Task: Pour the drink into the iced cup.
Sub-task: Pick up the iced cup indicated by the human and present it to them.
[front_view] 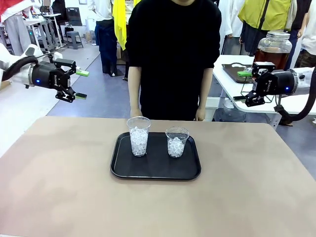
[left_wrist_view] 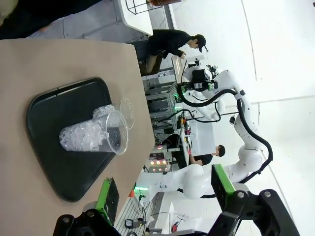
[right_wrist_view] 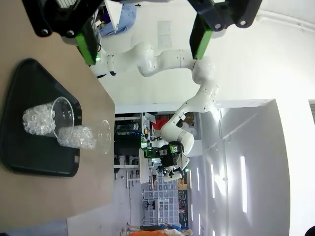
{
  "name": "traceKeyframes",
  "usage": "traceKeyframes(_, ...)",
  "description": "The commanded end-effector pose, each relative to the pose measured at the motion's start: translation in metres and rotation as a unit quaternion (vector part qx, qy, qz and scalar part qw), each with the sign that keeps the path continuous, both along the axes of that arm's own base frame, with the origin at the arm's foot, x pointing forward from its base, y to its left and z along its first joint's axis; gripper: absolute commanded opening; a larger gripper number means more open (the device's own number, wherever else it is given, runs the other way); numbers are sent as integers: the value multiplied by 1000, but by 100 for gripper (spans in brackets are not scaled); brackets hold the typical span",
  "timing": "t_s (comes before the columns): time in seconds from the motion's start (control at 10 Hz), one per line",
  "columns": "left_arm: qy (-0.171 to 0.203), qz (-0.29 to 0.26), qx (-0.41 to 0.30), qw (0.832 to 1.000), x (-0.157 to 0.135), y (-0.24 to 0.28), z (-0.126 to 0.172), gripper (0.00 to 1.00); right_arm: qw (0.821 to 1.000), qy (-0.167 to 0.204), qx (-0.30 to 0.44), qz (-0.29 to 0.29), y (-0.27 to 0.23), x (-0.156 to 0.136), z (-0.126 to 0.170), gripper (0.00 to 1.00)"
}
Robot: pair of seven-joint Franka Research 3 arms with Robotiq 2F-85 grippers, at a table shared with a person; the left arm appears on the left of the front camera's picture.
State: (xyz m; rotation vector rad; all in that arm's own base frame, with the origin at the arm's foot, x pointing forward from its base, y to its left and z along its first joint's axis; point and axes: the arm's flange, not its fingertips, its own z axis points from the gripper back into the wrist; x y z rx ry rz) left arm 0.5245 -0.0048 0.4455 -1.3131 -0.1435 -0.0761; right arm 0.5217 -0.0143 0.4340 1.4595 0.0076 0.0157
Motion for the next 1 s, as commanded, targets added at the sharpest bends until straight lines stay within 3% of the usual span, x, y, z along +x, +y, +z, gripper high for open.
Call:
traceKeyframes(0.0, -1, -1, 2, 1000, 0, -4, 1, 100, 1000, 0, 0, -1, -1, -1, -1, 100)
traceKeyframes(0.9, -1, -1, 2, 1000, 0, -4, 1, 100, 1000, 0, 0, -1, -1, -1, -1, 100)
